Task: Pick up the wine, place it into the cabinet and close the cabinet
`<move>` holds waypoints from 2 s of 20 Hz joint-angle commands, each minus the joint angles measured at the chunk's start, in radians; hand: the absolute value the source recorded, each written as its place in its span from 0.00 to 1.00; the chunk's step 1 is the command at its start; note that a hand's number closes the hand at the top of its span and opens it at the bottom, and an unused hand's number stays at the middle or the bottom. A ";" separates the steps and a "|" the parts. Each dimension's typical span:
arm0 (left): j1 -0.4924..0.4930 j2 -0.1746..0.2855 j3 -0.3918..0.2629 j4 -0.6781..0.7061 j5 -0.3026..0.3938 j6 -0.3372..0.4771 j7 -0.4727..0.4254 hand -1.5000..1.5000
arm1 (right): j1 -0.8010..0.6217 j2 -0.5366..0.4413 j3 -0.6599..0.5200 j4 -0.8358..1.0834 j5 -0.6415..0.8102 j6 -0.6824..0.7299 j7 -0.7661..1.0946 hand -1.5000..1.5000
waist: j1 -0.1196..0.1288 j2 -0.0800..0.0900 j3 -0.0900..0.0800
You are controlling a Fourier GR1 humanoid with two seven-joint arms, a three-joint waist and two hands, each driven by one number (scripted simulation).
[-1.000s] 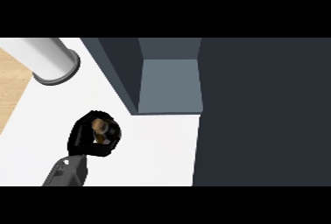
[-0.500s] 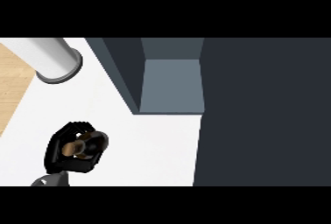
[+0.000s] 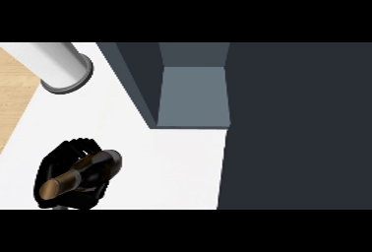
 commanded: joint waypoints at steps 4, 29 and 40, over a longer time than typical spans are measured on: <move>0.019 -0.040 -0.095 -0.313 0.037 0.054 0.275 1.00 | 0.026 -0.011 -0.041 -0.083 -0.114 0.015 0.040 0.00 | -0.005 0.001 0.000; -0.483 -0.120 -0.569 -0.312 -0.092 0.742 0.644 1.00 | 0.047 0.025 -0.036 -0.060 -0.098 0.044 -0.014 0.00 | -0.020 0.004 -0.001; -0.613 -0.120 -0.581 -0.134 -0.101 0.859 0.591 1.00 | 0.026 0.009 -0.030 -0.104 -0.126 0.043 0.050 0.00 | -0.024 0.005 -0.001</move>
